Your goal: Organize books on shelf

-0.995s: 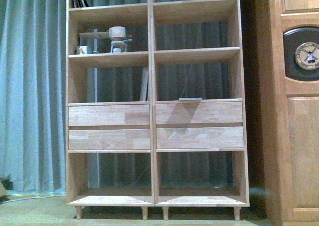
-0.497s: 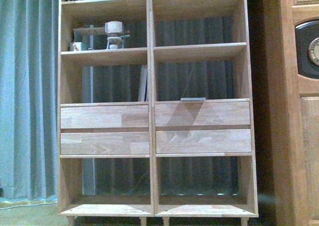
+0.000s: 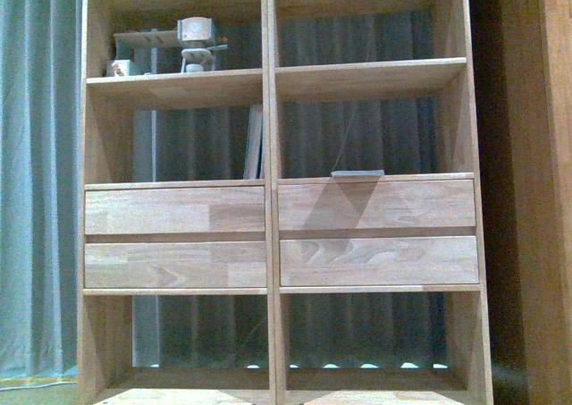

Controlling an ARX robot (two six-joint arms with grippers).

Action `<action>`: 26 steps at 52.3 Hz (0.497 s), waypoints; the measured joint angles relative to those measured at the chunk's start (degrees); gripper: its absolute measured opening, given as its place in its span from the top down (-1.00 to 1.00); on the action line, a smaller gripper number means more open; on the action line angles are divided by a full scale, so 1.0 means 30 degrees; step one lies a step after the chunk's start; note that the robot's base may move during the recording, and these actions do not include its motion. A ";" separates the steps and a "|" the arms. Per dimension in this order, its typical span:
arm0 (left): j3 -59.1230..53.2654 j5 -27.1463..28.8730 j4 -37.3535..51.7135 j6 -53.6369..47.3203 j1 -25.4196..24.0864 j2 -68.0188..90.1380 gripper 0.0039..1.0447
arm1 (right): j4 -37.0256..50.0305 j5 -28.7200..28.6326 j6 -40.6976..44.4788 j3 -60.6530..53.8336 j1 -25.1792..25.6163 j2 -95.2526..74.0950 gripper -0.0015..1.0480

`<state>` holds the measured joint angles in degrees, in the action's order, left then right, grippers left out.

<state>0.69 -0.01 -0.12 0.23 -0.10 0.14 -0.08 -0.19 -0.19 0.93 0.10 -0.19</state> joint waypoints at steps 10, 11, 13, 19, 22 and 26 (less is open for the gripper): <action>0.0000 0.0007 0.0000 0.0000 0.0000 0.0000 -0.87 | 0.0000 -0.0007 0.0000 -0.0007 0.0000 0.0007 -0.87; 0.0000 0.0007 0.0000 0.0000 0.0000 0.0000 -0.87 | 0.0000 0.0000 0.0000 -0.0007 0.0000 0.0000 -0.87; 0.0000 -0.0007 0.0000 0.0000 0.0000 0.0000 -0.87 | 0.0000 0.0000 0.0000 -0.0007 0.0007 0.0000 -0.87; 0.0000 0.0007 0.0000 0.0000 0.0000 0.0000 -0.87 | 0.0000 0.0000 0.0000 -0.0007 0.0007 0.0000 -0.87; 0.0000 0.0007 0.0000 0.0000 0.0000 0.0000 -0.87 | 0.0000 0.0000 0.0000 0.0000 0.0007 0.0000 -0.87; 0.0000 0.0007 0.0000 0.0000 0.0000 0.0000 -0.87 | 0.0000 0.0000 0.0000 -0.0007 0.0000 0.0000 -0.87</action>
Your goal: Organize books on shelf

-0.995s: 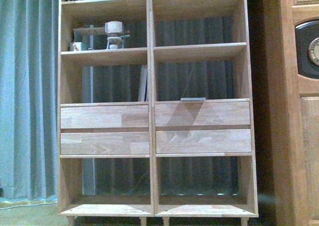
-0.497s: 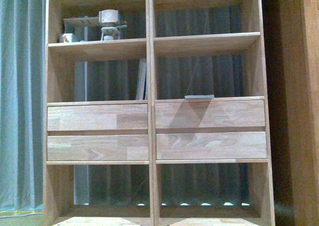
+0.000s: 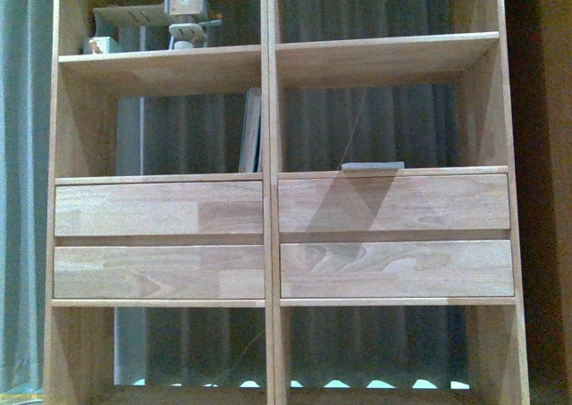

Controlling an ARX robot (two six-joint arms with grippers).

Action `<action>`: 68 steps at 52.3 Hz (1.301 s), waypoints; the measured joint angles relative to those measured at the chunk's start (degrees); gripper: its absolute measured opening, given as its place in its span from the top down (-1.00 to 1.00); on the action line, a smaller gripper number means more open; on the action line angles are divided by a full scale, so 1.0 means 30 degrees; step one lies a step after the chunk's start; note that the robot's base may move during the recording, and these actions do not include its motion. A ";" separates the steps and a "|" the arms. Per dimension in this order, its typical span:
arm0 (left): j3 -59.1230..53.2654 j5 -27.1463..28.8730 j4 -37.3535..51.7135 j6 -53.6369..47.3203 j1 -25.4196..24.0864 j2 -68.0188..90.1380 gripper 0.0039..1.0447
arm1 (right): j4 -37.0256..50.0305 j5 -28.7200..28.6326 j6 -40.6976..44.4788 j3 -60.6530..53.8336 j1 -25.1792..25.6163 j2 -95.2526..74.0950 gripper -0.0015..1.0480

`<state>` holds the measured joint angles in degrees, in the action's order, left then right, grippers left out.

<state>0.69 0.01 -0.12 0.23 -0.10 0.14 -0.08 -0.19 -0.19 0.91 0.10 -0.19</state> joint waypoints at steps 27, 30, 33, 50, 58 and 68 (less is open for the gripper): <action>0.0000 0.0000 0.0000 0.0000 0.0000 0.0000 -0.87 | 0.0000 0.0000 0.0000 0.0000 0.0000 0.0000 -0.87; 0.0000 0.0007 0.0000 0.0000 0.0000 0.0000 -0.87 | 0.0000 -0.0007 0.0007 0.0000 0.0000 0.0007 -0.87; 0.0000 -0.0007 0.0000 0.0000 0.0000 0.0000 -0.87 | 0.0000 0.0000 0.0000 0.0007 0.0007 0.0007 -0.87; 0.0000 0.0000 0.0000 0.0000 0.0000 0.0000 -0.87 | 0.0000 0.0000 0.0007 0.0000 0.0000 0.0007 -0.87; 0.0000 0.0000 0.0000 0.0000 0.0000 0.0000 -0.87 | 0.0000 0.0000 0.0007 0.0000 0.0007 0.0000 -0.87; 0.0000 0.0022 0.0000 0.0000 0.0000 -0.0007 -0.87 | 0.0000 -0.0015 0.0007 0.0000 0.0000 0.0007 -0.87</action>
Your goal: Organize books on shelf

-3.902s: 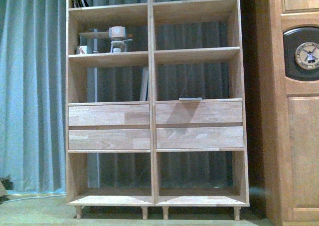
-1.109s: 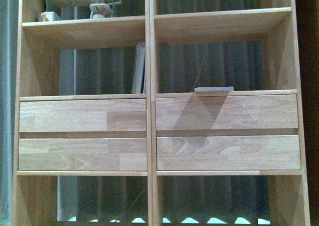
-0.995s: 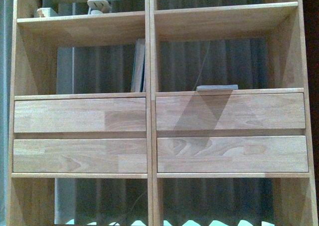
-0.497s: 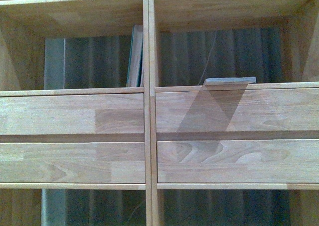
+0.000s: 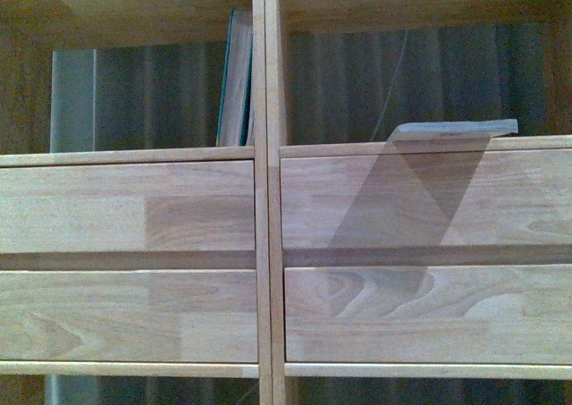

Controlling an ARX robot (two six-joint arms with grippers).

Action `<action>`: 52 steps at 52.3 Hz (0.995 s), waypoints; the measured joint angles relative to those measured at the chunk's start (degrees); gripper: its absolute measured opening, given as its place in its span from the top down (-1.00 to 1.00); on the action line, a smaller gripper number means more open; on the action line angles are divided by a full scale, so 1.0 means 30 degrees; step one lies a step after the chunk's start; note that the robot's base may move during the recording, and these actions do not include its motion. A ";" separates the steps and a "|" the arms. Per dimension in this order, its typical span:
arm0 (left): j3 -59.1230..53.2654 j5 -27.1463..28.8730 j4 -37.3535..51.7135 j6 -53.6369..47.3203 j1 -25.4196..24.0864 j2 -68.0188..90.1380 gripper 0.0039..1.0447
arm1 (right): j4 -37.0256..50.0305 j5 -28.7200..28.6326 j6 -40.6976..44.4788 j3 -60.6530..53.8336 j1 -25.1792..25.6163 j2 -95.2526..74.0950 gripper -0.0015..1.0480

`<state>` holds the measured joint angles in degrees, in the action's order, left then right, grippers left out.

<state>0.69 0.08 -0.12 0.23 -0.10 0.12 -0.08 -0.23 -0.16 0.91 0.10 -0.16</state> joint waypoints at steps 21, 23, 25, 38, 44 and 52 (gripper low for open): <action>0.0000 -0.0022 0.0000 0.0000 0.0000 0.0000 -0.87 | 0.0000 0.0015 0.0007 0.0000 0.0000 0.0000 -0.87; 0.0000 -0.0022 0.0000 0.0000 0.0000 0.0000 -0.87 | 0.0000 0.0022 0.0007 0.0000 0.0000 0.0000 -0.87; 0.0000 -0.0022 0.0000 0.0007 0.0000 0.0000 -0.87 | 0.0000 0.0007 0.0000 0.0007 0.0000 0.0000 -0.87; 0.0000 -0.0022 0.0000 0.0000 0.0000 0.0000 -0.87 | 0.0022 -0.0321 -0.0146 0.0007 0.0073 -0.0036 -0.87; 0.0000 -0.0022 0.0000 0.0000 0.0000 0.0000 -0.87 | 0.2368 -0.8480 -0.3694 0.0882 0.3322 -0.2710 -0.87; 0.0000 -0.0022 0.0000 0.0000 0.0000 0.0000 -0.87 | 0.4473 -0.9959 -0.6215 0.4779 0.3220 -0.7701 -0.87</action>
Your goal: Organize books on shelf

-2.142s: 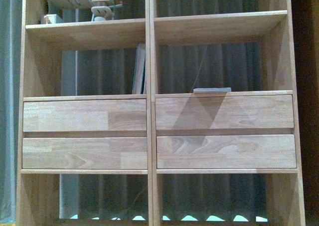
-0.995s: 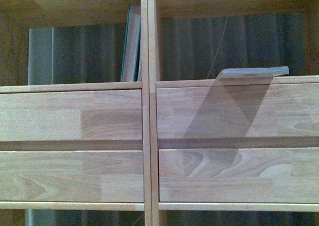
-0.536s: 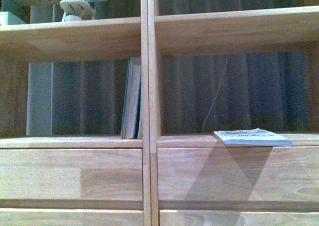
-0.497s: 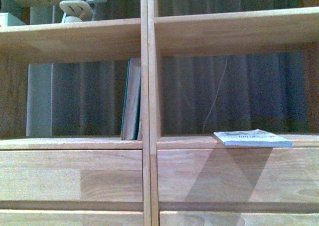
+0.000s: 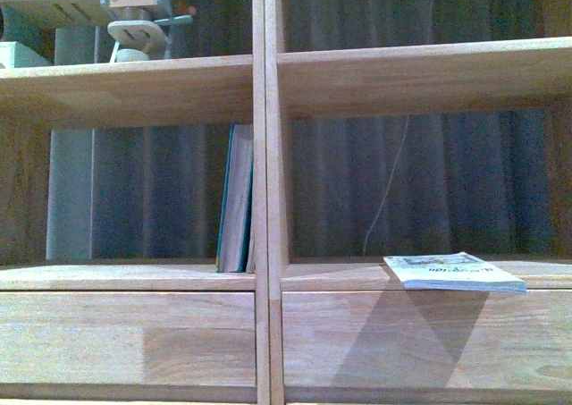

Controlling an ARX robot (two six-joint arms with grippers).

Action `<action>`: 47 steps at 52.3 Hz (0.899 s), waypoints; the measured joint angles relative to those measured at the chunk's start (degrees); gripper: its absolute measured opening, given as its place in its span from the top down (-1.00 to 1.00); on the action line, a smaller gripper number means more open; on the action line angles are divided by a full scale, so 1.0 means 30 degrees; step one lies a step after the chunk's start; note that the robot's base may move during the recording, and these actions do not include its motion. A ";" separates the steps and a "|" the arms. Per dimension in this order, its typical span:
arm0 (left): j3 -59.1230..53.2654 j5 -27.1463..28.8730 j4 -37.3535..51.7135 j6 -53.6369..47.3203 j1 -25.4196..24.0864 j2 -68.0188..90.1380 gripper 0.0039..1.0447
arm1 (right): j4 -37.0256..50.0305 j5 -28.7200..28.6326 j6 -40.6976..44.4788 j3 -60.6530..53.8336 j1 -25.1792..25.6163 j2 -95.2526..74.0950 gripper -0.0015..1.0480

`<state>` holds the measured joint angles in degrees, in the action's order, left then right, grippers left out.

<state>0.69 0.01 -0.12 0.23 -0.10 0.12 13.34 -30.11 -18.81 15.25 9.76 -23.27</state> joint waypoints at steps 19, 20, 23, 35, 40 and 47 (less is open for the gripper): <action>0.0000 0.0000 0.0000 0.0000 0.0000 0.0000 -0.87 | 0.5756 0.4626 -0.2630 0.8918 -0.3985 -1.6203 -0.87; 0.0000 0.0000 0.0000 0.0000 0.0000 0.0000 -0.87 | 0.5792 0.4656 -0.3133 0.9617 -0.4073 -1.7180 -0.87; 0.0000 0.0000 0.0000 0.0000 0.0000 0.0000 -0.87 | 0.5770 0.5064 -0.4626 1.1446 -0.4218 -1.9489 -0.87; 0.0000 0.0000 0.0000 0.0000 0.0000 0.0000 -0.87 | 0.5020 0.6178 -0.9908 1.6495 -0.3716 -2.4312 -0.87; 0.0000 0.0000 0.0000 0.0000 0.0000 0.0000 -0.87 | 0.4721 0.6608 -1.1905 1.7828 -0.3468 -2.5420 -0.87; 0.0000 0.0000 0.0000 0.0000 0.0000 0.0000 -0.87 | 0.4473 0.7380 -1.4039 1.9045 -0.3373 -2.6476 -0.87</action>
<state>0.69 0.01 -0.12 0.23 -0.10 0.12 26.76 -7.97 -60.93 72.38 -0.36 -102.69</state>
